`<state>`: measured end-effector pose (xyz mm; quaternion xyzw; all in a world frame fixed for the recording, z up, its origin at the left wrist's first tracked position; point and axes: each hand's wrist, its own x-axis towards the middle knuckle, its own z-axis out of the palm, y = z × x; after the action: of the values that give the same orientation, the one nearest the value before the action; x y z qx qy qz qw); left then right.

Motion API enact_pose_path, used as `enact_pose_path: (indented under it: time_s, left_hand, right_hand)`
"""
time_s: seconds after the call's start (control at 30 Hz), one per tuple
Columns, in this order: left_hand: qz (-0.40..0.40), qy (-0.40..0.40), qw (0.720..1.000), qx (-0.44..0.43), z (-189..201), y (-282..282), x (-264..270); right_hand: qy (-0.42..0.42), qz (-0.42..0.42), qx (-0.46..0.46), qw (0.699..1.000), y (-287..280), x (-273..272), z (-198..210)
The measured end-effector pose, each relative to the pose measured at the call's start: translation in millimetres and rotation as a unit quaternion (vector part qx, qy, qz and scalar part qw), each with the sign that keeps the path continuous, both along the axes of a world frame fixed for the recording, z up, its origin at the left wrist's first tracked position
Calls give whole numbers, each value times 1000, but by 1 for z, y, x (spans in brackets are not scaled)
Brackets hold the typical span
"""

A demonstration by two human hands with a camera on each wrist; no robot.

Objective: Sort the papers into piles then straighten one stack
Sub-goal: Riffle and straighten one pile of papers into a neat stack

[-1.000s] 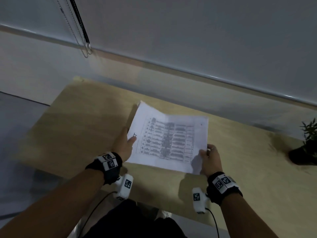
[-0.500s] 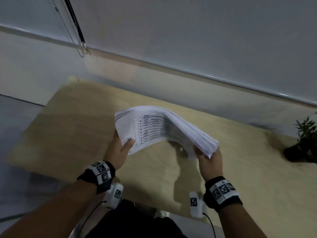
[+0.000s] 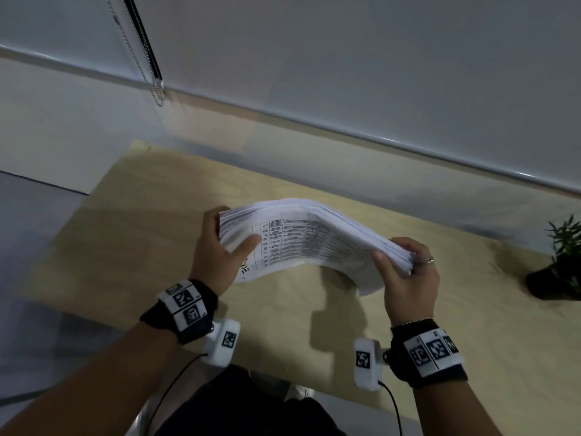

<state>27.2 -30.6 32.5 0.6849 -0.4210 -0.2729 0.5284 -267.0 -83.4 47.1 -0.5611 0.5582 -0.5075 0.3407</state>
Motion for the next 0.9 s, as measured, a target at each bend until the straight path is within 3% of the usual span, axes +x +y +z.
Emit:
enact_pose_path:
  time_s: [0.13,0.23,0.37,0.53,0.7,0.9]
  left_hand:
    - [15,-4,995,-98,12,-10,-7]
    - [26,-34,993,-114,11,-14,-9]
    - [20,-67,988,-135,13,-13,-3]
    - [-48,-218,960,-169,18,-12,6]
    - [-118,-358,920,-111,21,-11,16]
    - [-165,-440,882,-46,41,-15,15]
  right_hand:
    - [26,9,-22,999,4,4,6]
    - [52,25,-35,998,6,4,7]
    - [146,24,-123,981,7,1,7]
    - [248,54,-154,955,9,1,10]
    - [285,45,-115,951,7,-3,8]
    - [290,50,-119,948,2,-8,16]
